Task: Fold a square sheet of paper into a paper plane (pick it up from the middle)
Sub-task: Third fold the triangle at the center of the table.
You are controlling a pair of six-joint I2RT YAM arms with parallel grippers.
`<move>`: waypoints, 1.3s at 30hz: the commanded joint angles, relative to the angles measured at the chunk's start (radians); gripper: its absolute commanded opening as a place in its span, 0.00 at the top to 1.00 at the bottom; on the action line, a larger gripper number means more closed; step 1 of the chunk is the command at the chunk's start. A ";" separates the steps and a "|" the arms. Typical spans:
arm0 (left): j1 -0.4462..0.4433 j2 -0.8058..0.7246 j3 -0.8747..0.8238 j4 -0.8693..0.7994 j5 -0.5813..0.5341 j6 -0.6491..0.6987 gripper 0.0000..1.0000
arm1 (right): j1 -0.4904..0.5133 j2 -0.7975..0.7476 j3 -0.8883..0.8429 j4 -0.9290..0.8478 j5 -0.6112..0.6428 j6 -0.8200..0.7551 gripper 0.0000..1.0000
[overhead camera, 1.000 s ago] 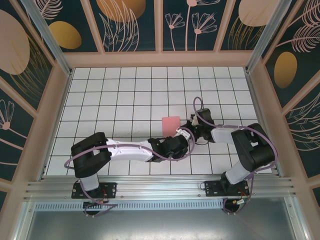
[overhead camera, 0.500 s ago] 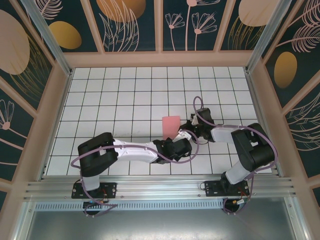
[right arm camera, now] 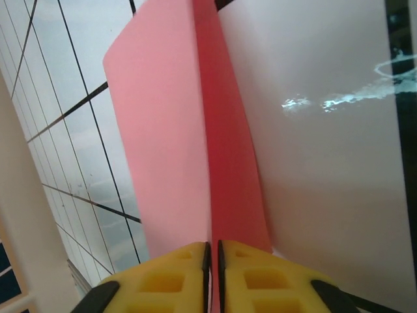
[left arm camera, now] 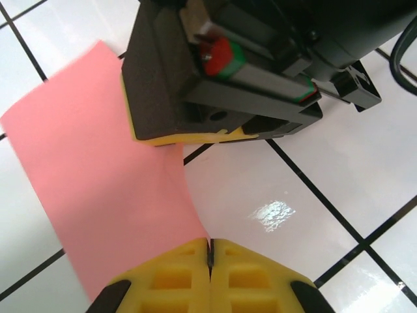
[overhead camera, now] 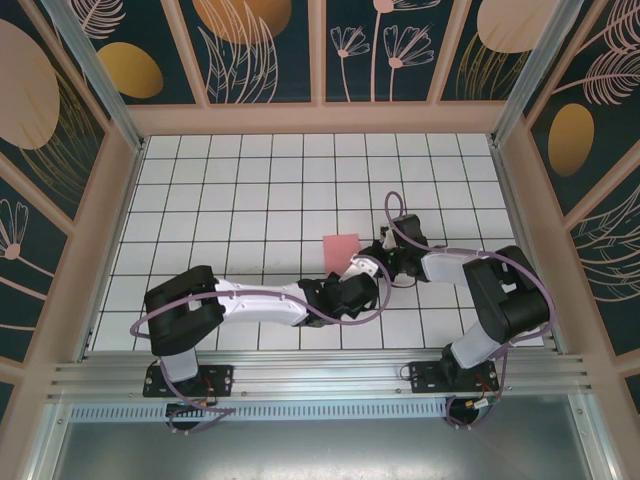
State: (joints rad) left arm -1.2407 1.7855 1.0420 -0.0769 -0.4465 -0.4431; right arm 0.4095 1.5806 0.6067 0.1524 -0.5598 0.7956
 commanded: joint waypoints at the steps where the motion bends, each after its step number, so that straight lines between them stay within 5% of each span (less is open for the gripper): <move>1: 0.031 -0.063 -0.047 0.082 0.073 -0.035 1.00 | -0.004 -0.027 0.031 -0.045 0.008 -0.045 0.82; 12: 0.097 -0.119 -0.142 0.166 0.214 -0.052 1.00 | -0.053 -0.103 0.116 -0.211 0.065 -0.172 0.66; 21: 0.119 -0.124 -0.165 0.198 0.268 -0.052 1.00 | -0.050 0.022 0.272 -0.243 -0.023 -0.261 0.83; 39: 0.182 -0.122 -0.172 0.227 0.387 -0.047 1.00 | -0.015 0.340 0.465 -0.446 0.004 -0.601 0.89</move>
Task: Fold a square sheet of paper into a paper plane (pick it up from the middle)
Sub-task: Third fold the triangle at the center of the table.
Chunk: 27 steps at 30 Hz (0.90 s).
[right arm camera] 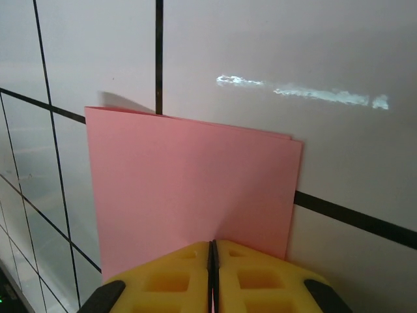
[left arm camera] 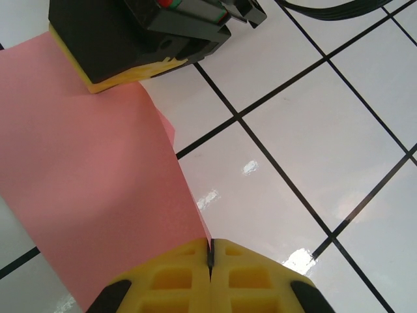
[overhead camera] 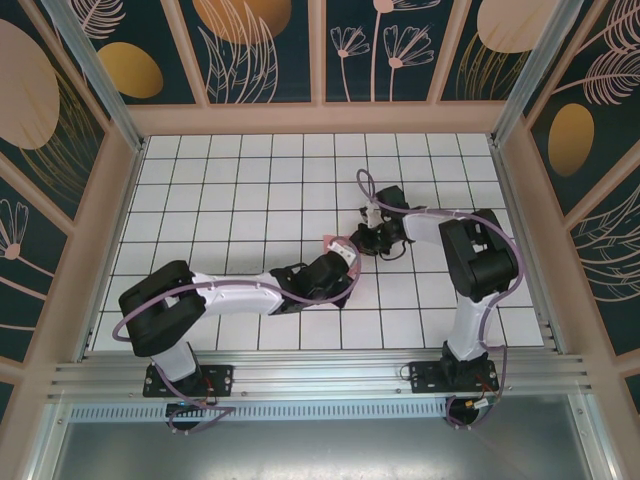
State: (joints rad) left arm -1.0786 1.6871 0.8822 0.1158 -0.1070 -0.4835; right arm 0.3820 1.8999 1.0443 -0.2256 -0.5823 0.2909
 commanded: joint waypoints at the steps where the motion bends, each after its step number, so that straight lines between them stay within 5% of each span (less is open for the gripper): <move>1: 0.028 -0.020 -0.010 0.036 0.064 -0.006 1.00 | 0.013 0.022 0.028 -0.067 0.026 -0.102 0.89; 27: 0.113 0.043 -0.058 0.076 0.098 -0.022 1.00 | 0.025 0.028 0.040 -0.089 0.015 -0.132 0.87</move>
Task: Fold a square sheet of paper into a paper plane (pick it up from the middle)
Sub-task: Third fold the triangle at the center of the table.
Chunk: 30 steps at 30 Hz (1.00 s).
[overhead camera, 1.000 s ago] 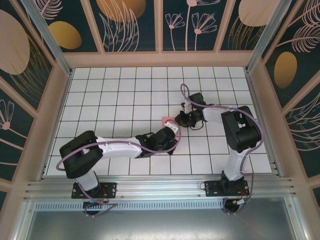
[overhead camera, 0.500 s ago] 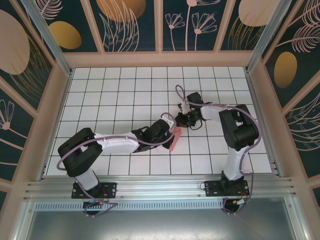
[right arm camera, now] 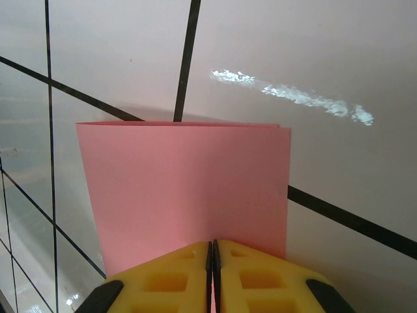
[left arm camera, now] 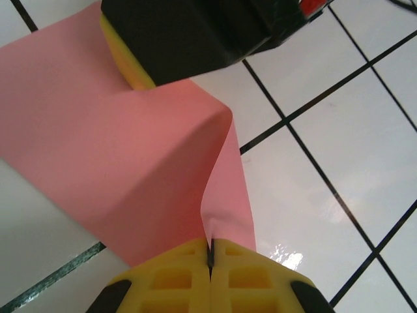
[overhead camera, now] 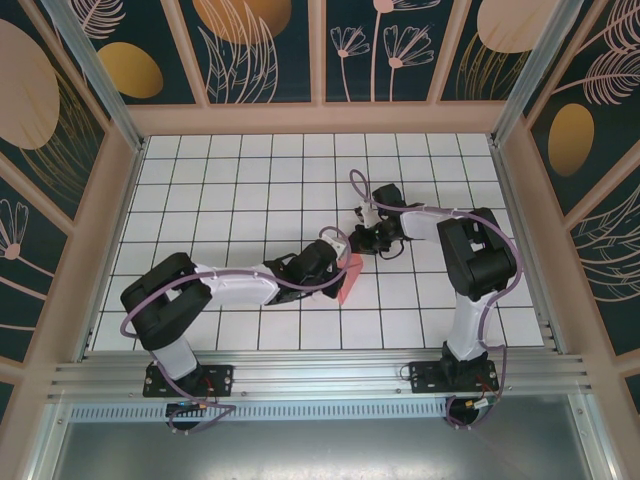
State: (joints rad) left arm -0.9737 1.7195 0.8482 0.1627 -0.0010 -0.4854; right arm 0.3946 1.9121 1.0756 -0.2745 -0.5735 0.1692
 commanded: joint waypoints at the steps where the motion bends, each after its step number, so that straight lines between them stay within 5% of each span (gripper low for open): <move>1: 0.010 0.011 -0.029 0.040 -0.009 -0.022 1.00 | 0.012 0.015 0.008 -0.038 0.005 -0.008 0.87; 30: 0.043 0.047 -0.021 0.038 -0.001 0.013 1.00 | 0.020 0.021 0.000 -0.043 0.027 -0.017 0.88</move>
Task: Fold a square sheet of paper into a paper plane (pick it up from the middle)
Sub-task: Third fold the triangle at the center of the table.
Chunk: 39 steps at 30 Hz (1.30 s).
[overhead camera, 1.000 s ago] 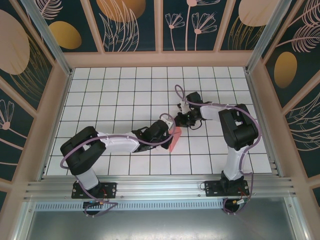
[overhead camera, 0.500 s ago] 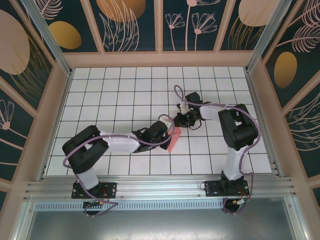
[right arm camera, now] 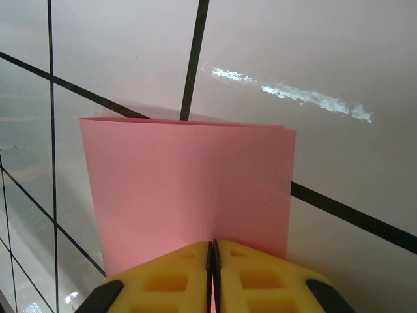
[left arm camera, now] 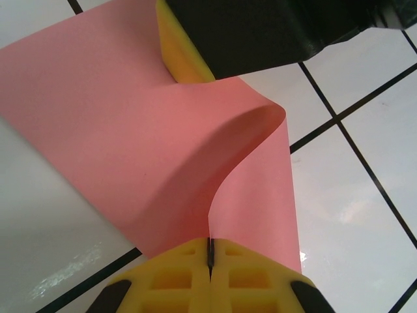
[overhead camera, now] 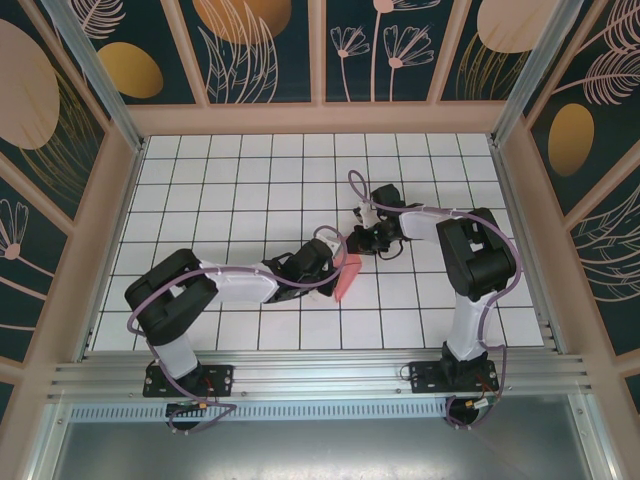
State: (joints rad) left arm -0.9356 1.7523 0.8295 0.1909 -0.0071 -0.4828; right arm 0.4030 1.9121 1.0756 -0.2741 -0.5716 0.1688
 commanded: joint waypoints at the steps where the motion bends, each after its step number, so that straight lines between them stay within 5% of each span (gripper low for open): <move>1: 0.006 0.015 -0.004 0.012 0.008 0.005 1.00 | 0.012 0.021 0.001 -0.043 0.024 -0.015 0.88; 39: 0.006 0.057 -0.034 0.050 0.007 0.021 1.00 | 0.021 0.010 0.005 -0.028 0.001 0.013 0.85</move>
State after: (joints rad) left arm -0.9356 1.7840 0.8040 0.2352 0.0151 -0.4824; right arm 0.4076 1.9121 1.0760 -0.2729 -0.5732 0.1738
